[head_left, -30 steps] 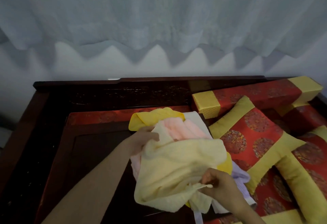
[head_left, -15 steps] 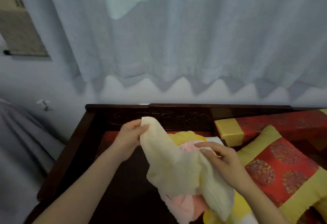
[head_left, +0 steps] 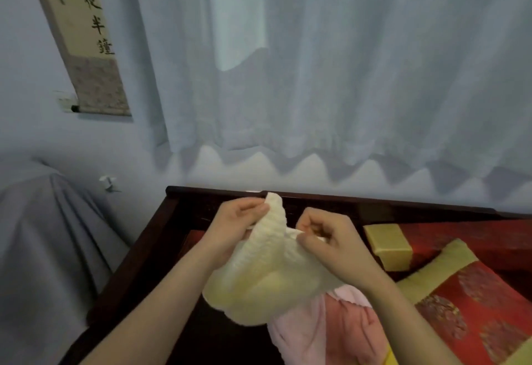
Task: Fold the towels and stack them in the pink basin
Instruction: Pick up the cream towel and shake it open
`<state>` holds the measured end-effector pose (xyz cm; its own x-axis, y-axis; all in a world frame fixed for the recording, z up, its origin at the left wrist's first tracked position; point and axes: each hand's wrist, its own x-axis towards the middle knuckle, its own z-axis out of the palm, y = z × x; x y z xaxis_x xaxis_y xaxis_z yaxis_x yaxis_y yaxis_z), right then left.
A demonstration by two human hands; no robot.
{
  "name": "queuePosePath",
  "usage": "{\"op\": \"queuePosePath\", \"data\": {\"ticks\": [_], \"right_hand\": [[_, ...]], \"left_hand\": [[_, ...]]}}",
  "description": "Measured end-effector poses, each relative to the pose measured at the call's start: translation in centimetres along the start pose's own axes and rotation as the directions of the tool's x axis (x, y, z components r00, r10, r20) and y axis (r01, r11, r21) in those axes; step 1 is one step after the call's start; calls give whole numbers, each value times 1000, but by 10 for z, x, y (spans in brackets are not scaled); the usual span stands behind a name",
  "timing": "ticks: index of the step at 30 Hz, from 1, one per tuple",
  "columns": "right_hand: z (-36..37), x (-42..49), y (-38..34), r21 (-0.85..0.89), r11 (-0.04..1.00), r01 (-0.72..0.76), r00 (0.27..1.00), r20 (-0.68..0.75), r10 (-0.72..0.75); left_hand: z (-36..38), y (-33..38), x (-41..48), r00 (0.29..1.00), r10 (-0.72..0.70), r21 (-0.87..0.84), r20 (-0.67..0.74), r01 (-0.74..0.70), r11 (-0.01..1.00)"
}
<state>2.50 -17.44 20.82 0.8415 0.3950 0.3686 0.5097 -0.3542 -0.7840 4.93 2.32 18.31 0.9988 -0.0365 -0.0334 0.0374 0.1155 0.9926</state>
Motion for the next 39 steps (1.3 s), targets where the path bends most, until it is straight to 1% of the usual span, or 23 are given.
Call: {"op": "queuePosePath", "data": {"ticks": [2, 5, 10, 14, 16, 20, 22, 24, 25, 28, 30, 32, 34, 37, 39], "right_hand": [[9, 3, 3, 57, 998, -16, 1000, -1, 16], [20, 4, 5, 119, 993, -22, 999, -27, 25], [28, 2, 5, 180, 983, -49, 993, -98, 67], [35, 3, 7, 206, 977, -58, 989, -123, 85], [38, 3, 8, 210, 976, -62, 987, -129, 90], [42, 2, 11, 186, 981, -52, 989, -127, 76], [43, 1, 14, 221, 973, -58, 988, -127, 88], [42, -5, 21, 275, 956, -101, 985, -104, 134], [42, -9, 26, 264, 956, -128, 985, -81, 154], [46, -26, 44, 154, 962, -227, 973, -7, 231], [50, -38, 53, 161, 945, -286, 958, 34, 284], [50, -48, 61, 184, 932, -312, 950, 77, 303], [49, -57, 67, 199, 931, -306, 951, 109, 289], [51, -68, 82, 111, 961, -254, 964, 113, 242], [57, -70, 92, 50, 976, -211, 973, 105, 205]], "left_hand": [[6, -9, -15, 999, -5, -32, 45, 7, 999], [10, -11, -34, 997, 20, -66, 75, -15, 998], [3, -11, -50, 997, 49, -108, 62, -42, 993], [-4, -15, -52, 998, 36, -204, 53, -24, 979], [-6, -16, -52, 997, 52, -218, 61, -37, 975], [-4, -16, -51, 993, 113, -71, 26, -111, 991], [-4, -13, -48, 989, 149, -2, 19, -149, 989], [-7, -7, -42, 984, 179, 50, 23, -180, 982], [-10, -4, -38, 981, 194, 70, 27, -195, 978], [-22, 10, -25, 973, 220, 99, 70, -226, 969], [-30, 20, -17, 968, 221, 112, 121, -234, 966], [-41, 30, -9, 959, 213, 79, 185, -231, 970], [-54, 41, -3, 948, 212, -28, 237, -212, 977], [-70, 57, 7, 940, 218, -226, 262, -160, 961], [-72, 66, 12, 919, 247, -292, 308, -156, 944]]}}
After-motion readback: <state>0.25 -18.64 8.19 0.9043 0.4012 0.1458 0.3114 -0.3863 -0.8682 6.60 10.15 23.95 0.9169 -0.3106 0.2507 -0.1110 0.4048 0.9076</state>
